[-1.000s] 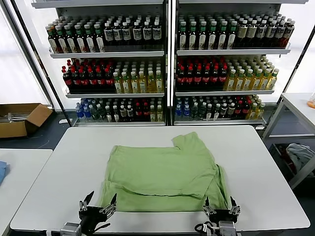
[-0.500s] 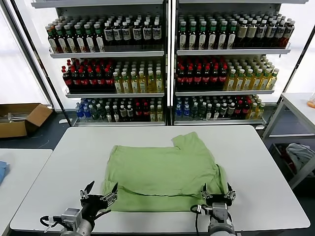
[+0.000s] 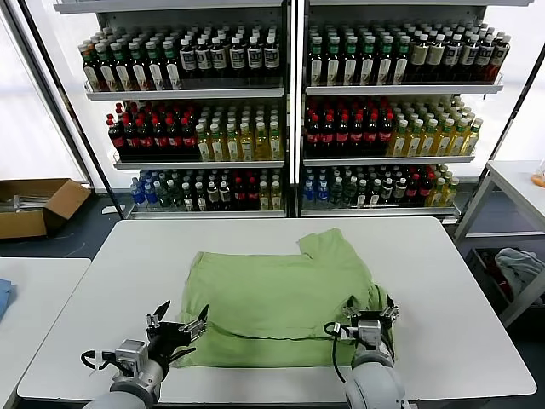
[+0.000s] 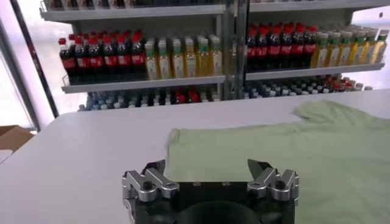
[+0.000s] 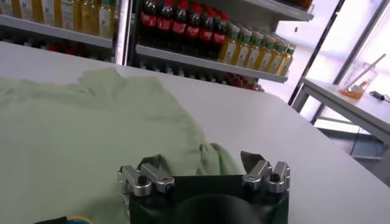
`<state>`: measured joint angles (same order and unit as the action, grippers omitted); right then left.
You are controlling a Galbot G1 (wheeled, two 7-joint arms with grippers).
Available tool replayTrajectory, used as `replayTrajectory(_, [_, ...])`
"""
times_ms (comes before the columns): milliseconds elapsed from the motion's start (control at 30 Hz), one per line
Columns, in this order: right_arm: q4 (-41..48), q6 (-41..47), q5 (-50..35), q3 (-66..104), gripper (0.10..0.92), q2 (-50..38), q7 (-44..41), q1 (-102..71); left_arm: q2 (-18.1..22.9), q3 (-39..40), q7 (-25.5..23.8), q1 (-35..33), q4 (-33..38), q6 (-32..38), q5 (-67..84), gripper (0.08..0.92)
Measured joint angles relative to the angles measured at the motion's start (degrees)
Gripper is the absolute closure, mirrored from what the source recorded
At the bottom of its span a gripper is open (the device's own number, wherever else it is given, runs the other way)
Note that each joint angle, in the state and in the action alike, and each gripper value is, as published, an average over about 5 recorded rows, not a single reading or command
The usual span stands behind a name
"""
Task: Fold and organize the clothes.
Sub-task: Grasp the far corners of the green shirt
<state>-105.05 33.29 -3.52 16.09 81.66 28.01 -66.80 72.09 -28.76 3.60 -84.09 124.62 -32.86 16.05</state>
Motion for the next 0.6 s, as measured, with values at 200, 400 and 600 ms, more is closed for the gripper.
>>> replayTrajectory(200, [6.28,-0.1,-2.59,0.37,0.203,1.73,-0.07,8.27,-1.63,1.5,-1.06,5.67,-4.71,-0.05,1.18,0.177])
replayTrajectory(400, [13.76,-0.11,-5.11,0.58,0.203,3.44,-0.29,16.85,-3.62,3.5,-2.0,12.14,-10.75,-0.11,2.7,0.177])
replayTrajectory(600, [21.93,-0.14,-6.71,0.7,0.203,5.3,-0.86,25.06,-5.65,5.55,-2.69,18.6,-17.12,-0.15,5.04,0.177])
